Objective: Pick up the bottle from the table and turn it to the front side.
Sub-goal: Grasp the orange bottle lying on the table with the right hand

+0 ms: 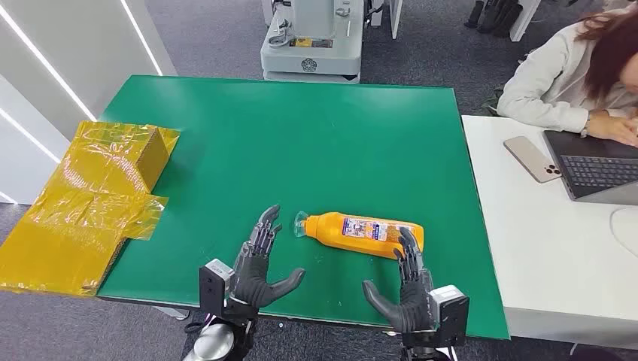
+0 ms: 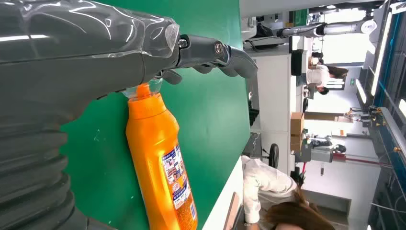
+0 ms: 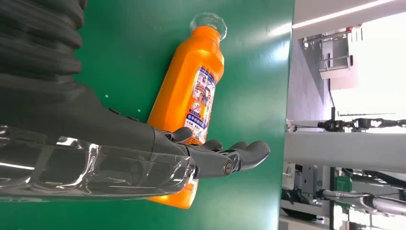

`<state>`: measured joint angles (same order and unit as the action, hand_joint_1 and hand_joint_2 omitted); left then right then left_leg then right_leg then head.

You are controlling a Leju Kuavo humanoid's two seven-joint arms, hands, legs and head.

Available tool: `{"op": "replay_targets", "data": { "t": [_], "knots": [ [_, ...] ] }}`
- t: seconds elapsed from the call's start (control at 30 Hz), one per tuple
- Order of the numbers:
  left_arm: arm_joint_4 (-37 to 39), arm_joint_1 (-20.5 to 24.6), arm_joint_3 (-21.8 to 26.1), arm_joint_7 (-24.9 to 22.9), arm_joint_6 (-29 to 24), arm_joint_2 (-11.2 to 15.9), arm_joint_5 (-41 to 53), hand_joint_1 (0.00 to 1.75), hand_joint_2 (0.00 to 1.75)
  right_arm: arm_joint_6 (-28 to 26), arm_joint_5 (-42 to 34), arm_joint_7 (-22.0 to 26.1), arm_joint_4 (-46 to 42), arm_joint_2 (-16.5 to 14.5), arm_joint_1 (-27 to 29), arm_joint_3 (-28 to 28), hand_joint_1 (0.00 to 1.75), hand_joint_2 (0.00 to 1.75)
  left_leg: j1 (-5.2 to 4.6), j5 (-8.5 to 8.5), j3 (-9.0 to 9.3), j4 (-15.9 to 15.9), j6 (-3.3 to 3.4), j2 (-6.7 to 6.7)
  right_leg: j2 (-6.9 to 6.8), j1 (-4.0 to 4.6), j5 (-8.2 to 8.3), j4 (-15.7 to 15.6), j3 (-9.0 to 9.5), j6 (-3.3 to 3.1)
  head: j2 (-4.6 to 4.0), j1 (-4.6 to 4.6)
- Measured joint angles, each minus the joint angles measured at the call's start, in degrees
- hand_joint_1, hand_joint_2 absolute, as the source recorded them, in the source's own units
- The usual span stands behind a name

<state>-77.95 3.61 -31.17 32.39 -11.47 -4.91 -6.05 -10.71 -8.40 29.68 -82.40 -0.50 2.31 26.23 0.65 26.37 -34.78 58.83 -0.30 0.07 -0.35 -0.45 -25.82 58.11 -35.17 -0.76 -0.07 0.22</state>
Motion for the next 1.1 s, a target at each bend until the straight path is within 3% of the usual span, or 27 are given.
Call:
{"op": "replay_targets", "data": {
  "t": [0.83, 0.97, 1.1],
  "knots": [
    [0.2, -0.5, 0.0, -0.5, -0.2, 0.5, 0.3, 0.0, 1.75, -2.0, 0.4, 0.7, 0.5, 0.0, 0.8, 0.1, 0.0, 1.75, 0.0, 0.0, 0.0, 0.0, 0.0, 0.0, 0.0, 0.0, -0.04, 0.0, 0.0, -0.04, -0.02, 0.0],
    [0.2, -0.6, 0.0, -0.4, -0.5, 0.7, 0.0, 0.0, 1.75, -5.8, 6.2, 0.4, 0.5, 0.3, 0.2, 0.2, 0.0, 1.75, 0.0, 0.0, 0.0, 0.0, 0.0, 0.0, 0.0, 0.0, -0.04, 0.0, 0.0, -0.04, -0.02, 0.0],
    [0.2, -0.7, -0.3, -0.3, -0.3, 0.7, 0.0, 0.0, 1.75, -11.0, 17.8, -3.3, 1.2, 1.1, -2.3, 0.1, 0.0, 1.75, 0.0, 0.0, 0.0, 0.0, 0.0, 0.01, 0.01, 0.0, -0.03, 0.0, 0.01, -0.04, -0.02, 0.0]
  ]
}}
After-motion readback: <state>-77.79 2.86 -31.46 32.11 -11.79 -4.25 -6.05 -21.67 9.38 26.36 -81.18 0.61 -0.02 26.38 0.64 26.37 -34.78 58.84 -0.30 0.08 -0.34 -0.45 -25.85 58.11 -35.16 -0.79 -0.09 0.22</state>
